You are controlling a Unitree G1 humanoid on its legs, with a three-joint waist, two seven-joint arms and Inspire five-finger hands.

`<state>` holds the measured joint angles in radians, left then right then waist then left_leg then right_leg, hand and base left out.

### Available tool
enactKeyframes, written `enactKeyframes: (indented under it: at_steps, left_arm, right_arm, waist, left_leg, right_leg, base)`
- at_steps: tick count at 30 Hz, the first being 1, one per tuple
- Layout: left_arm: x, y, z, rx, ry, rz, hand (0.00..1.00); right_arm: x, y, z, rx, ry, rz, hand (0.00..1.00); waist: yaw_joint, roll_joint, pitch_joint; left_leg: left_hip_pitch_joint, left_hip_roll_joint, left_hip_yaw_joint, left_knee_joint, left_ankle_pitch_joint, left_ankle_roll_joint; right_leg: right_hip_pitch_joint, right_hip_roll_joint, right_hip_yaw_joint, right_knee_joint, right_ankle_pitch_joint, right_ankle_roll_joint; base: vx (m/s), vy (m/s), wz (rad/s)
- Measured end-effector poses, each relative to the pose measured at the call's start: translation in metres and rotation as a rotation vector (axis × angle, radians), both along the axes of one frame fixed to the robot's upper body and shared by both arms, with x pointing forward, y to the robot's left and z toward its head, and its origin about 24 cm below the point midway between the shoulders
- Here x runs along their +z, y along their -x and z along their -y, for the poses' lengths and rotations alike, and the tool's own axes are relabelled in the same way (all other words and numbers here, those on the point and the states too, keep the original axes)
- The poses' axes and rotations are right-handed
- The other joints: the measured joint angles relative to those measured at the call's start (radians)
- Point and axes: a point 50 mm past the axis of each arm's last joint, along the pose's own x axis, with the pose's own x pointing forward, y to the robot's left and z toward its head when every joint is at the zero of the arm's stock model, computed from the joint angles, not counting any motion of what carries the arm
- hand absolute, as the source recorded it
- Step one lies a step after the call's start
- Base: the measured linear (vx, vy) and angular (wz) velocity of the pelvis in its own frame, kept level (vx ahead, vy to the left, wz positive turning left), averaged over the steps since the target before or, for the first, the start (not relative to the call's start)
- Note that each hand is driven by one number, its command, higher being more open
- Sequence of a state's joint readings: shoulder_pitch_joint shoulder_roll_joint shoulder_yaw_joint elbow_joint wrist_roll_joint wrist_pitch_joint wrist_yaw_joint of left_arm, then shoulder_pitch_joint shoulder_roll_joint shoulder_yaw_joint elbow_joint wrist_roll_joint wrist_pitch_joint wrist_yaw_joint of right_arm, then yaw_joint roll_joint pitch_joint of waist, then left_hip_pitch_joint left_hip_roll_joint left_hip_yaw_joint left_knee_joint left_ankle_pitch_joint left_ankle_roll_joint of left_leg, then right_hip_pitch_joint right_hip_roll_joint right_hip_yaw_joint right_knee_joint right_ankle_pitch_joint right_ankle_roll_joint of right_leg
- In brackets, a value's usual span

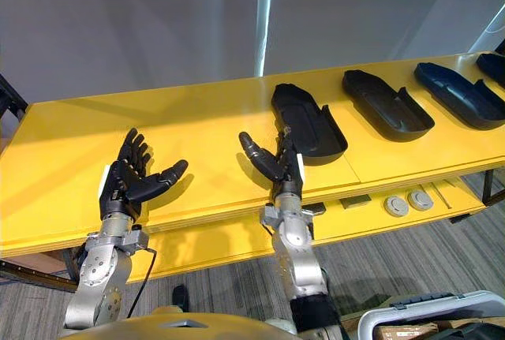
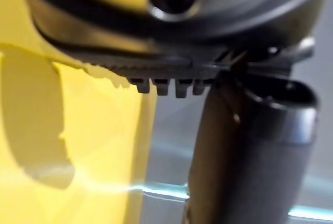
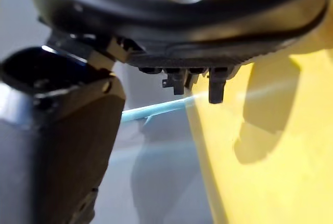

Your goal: Walk over and take three plastic housings, then place them on the shelf

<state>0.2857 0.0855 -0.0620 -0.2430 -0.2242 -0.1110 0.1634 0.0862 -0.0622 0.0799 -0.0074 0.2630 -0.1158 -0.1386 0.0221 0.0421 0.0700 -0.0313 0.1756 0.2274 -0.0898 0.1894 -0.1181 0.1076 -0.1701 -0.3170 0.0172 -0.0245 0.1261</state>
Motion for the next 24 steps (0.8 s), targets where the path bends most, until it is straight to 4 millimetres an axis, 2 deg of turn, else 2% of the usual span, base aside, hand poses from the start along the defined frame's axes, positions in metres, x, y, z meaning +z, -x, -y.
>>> enactKeyframes:
  at_steps: [2, 4, 7, 8, 10, 12, 14, 19, 20, 24]
  left_arm:
    - [0.002, 0.0, -0.005, 0.023, -0.006, 0.009, 1.0]
    - [0.004, 0.001, -0.013, 0.058, -0.015, 0.017, 1.0]
    - [0.007, 0.002, -0.019, 0.084, -0.022, 0.027, 1.0]
    - [0.009, 0.002, -0.019, 0.086, -0.022, 0.034, 1.0]
    - [0.01, 0.002, -0.019, 0.09, -0.021, 0.038, 1.0]
    - [0.009, 0.002, -0.019, 0.091, -0.02, 0.036, 1.0]
    - [0.009, 0.004, -0.018, 0.093, -0.012, 0.035, 1.0]
    - [0.007, 0.01, -0.019, 0.098, -0.014, 0.021, 1.0]
    - [0.007, 0.01, -0.019, 0.098, -0.014, 0.021, 1.0]
    - [0.007, 0.01, -0.019, 0.103, -0.014, 0.02, 1.0]
  right_arm:
    - [0.006, 0.007, 0.012, 0.007, -0.023, 0.031, 1.0]
    - [0.022, 0.014, 0.034, -0.025, -0.022, 0.105, 1.0]
    - [0.043, 0.02, 0.054, -0.097, 0.015, 0.207, 1.0]
    - [0.053, 0.026, 0.064, -0.158, 0.05, 0.258, 0.0]
    - [0.062, 0.034, 0.078, -0.237, 0.09, 0.308, 0.0]
    - [0.062, 0.041, 0.088, -0.298, 0.106, 0.312, 0.0]
    - [0.049, 0.059, 0.098, -0.344, 0.15, 0.232, 0.0]
    - [0.034, 0.075, 0.099, -0.304, 0.179, 0.15, 0.0]
    - [0.033, 0.075, 0.098, -0.298, 0.18, 0.146, 1.0]
    - [0.026, 0.075, 0.103, -0.343, 0.171, 0.11, 1.0]
  waist:
    - [-0.003, 0.0, 0.0]
    - [-0.015, 0.0, 0.0]
    - [-0.031, -0.001, 0.0]
    - [-0.031, -0.001, 0.0]
    - [-0.037, -0.002, 0.001]
    - [-0.057, -0.003, 0.001]
    - [-0.07, -0.003, 0.001]
    - [-0.087, -0.002, 0.001]
    - [-0.089, -0.002, 0.001]
    - [-0.087, -0.005, 0.003]
  left_leg:
    - [0.001, 0.001, 0.006, 0.0, 0.0, 0.0]
    - [0.003, 0.001, 0.012, 0.0, -0.001, -0.002]
    - [0.004, 0.004, 0.02, 0.0, -0.003, -0.004]
    - [0.004, 0.006, 0.028, 0.0, -0.004, -0.004]
    - [0.004, 0.008, 0.039, 0.0, -0.007, -0.005]
    - [0.006, 0.009, 0.043, 0.0, -0.011, -0.004]
    - [0.005, 0.01, 0.056, 0.0, -0.014, -0.004]
    - [0.01, 0.01, 0.071, 0.0, -0.017, -0.007]
    - [0.011, 0.01, 0.071, 0.0, -0.017, -0.007]
    - [0.013, 0.011, 0.071, 0.0, -0.017, -0.007]
  right_leg:
    - [0.0, 0.0, 0.006, 0.001, 0.005, 0.007]
    - [-0.002, 0.0, 0.016, 0.001, 0.006, 0.009]
    - [-0.007, 0.001, 0.024, 0.002, 0.006, 0.009]
    - [-0.018, 0.002, 0.031, 0.003, 0.005, 0.008]
    - [-0.02, 0.003, 0.045, 0.003, 0.002, 0.003]
    - [-0.023, 0.003, 0.049, 0.003, 0.003, 0.003]
    - [-0.033, 0.003, 0.058, 0.004, 0.003, 0.004]
    - [-0.039, 0.002, 0.074, 0.005, 0.006, 0.01]
    - [-0.039, 0.002, 0.074, 0.008, 0.006, 0.01]
    - [-0.039, 0.001, 0.075, 0.016, 0.005, 0.008]
  base:
    - [0.0, 0.0, -0.08]
    - [0.0, -0.005, -0.08]
    - [-0.01, -0.011, -0.09]
    - [-0.03, -0.011, -0.18]
    - [0.0, -0.009, -0.16]
    - [0.01, -0.01, -0.09]
    - [0.01, -0.008, -0.14]
    - [0.03, -0.01, -0.1]
    - [0.0, 0.0, 0.0]
    - [0.0, 0.0, 0.0]
